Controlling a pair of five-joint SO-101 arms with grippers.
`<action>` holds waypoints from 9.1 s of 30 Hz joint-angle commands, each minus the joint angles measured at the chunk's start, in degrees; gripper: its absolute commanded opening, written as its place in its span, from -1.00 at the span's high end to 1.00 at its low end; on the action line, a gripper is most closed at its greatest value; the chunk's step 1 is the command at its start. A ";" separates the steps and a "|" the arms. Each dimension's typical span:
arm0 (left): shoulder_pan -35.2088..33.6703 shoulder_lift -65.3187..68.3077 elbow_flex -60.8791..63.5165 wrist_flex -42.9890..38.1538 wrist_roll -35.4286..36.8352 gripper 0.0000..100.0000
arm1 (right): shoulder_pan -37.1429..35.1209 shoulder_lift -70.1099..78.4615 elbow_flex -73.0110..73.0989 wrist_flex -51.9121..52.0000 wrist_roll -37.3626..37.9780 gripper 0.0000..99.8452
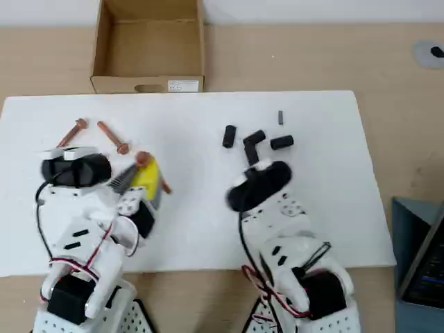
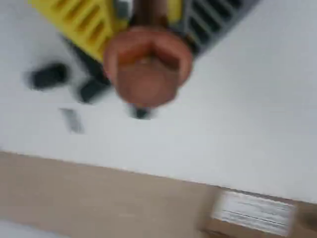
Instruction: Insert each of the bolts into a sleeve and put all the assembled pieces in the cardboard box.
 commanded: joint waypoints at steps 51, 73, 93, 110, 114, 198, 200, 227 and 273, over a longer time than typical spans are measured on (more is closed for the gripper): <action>10.90 -0.66 0.53 -7.47 9.58 1.00 | -16.75 -6.46 -2.33 -9.67 -3.16 0.98; 16.70 -0.57 1.14 5.98 4.57 0.60 | -16.84 -6.46 -3.56 -9.76 0.00 0.98; 1.93 -0.66 -11.25 7.56 -5.71 0.87 | -16.48 -6.46 -3.56 -9.41 -0.35 0.98; -20.40 -0.75 2.90 21.27 -16.26 1.00 | -0.31 5.05 -24.13 4.75 -4.57 0.98; -23.74 -0.75 8.44 19.69 -16.26 1.00 | -0.40 20.00 -33.01 4.40 -5.71 0.98; -30.86 -0.75 19.78 13.54 -27.08 1.00 | -1.19 171.21 -174.02 -3.96 32.62 0.75; -30.77 -0.75 19.78 13.54 -27.08 1.00 | -0.66 170.51 -173.85 -1.41 32.62 0.75; -30.77 -0.75 19.78 13.54 -27.16 1.00 | 1.27 144.31 -173.67 33.76 10.73 0.75; -30.95 -0.75 19.78 13.54 -27.16 1.00 | 12.44 101.76 -72.48 15.30 7.91 0.75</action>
